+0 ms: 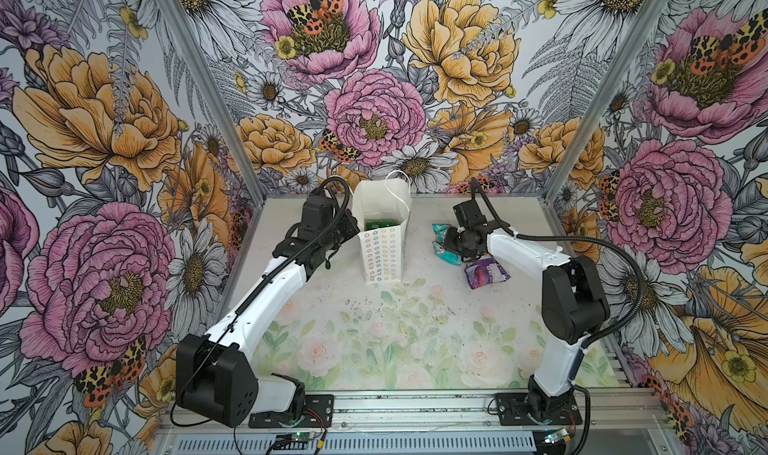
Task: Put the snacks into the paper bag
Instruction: 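Lift the teal packet up toward the bag mouth with the right gripper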
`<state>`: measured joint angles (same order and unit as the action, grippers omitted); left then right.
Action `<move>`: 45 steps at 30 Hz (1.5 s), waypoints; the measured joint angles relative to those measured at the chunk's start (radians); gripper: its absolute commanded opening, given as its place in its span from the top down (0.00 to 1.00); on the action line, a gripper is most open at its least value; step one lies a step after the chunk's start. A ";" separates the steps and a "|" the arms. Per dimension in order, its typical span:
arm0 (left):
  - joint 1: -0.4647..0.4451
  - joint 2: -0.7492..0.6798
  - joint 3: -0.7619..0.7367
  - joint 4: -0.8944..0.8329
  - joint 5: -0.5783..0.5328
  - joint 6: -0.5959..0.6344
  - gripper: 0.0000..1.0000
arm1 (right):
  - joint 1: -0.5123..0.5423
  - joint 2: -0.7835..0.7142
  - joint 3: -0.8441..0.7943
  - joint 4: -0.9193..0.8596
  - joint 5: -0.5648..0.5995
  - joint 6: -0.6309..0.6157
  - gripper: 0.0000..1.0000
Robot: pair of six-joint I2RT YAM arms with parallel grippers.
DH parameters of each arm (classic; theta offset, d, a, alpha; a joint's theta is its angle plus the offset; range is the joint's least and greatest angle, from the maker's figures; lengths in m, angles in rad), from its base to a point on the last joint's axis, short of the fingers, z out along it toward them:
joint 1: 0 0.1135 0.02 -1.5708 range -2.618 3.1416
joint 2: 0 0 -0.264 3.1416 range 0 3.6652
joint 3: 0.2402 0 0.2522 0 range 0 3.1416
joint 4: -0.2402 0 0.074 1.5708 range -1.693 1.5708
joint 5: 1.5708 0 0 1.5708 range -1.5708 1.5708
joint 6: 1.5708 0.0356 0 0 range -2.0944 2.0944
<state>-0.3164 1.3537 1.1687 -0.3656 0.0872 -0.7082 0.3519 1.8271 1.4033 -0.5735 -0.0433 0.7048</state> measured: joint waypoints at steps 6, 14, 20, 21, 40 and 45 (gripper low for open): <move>0.000 0.000 0.000 0.000 0.000 0.000 1.00 | 0.004 -0.137 0.002 0.003 -0.013 -0.058 0.89; 0.000 0.000 0.000 0.000 0.000 0.000 1.00 | 0.076 -0.299 0.009 0.076 0.004 -0.166 0.92; 0.000 0.000 0.000 0.000 0.000 0.000 1.00 | 0.175 -0.346 0.076 0.146 0.031 -0.238 0.96; 0.000 0.000 0.000 0.000 0.000 0.000 1.00 | 0.192 -0.346 0.093 0.161 0.033 -0.249 0.97; -0.006 0.000 0.000 0.000 0.000 0.000 1.00 | 0.418 0.000 0.586 0.219 0.062 -0.389 1.00; -0.007 0.000 0.000 0.001 0.000 0.000 1.00 | 0.439 0.078 0.658 0.217 0.087 -0.407 1.00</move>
<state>-0.3233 1.3537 1.1687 -0.3649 0.0872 -0.7082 0.7910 1.9053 2.0613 -0.3569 0.0433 0.2977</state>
